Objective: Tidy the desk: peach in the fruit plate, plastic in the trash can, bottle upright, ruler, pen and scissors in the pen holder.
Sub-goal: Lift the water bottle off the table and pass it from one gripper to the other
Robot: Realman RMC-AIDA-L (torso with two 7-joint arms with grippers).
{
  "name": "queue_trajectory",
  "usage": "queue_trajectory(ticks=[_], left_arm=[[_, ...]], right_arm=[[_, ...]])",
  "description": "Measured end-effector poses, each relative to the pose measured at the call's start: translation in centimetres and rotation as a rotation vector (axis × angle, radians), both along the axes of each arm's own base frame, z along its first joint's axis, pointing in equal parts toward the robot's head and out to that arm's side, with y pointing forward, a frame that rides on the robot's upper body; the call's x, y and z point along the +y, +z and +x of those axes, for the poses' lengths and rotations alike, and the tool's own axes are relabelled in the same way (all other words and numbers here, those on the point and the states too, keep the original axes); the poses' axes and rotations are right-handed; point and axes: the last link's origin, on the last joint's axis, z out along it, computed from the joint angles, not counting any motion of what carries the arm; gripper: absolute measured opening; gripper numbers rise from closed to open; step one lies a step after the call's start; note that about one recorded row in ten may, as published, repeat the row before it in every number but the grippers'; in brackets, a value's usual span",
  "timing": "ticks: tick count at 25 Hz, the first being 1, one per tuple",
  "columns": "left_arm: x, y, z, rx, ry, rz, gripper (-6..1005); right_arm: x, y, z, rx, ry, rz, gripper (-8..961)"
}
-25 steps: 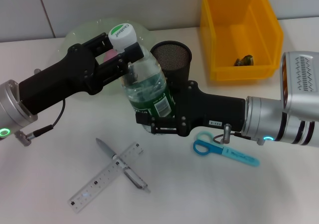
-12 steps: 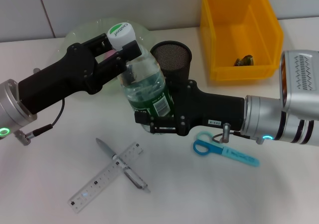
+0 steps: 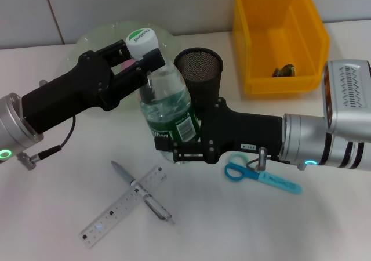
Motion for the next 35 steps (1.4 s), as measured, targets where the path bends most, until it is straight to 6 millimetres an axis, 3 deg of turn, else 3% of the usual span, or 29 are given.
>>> queue_trajectory(ticks=[35], left_arm=[[-0.07, -0.11, -0.02, 0.021, -0.013, -0.006, 445]], right_arm=[[0.81, 0.24, 0.37, -0.046, -0.027, 0.01, 770]])
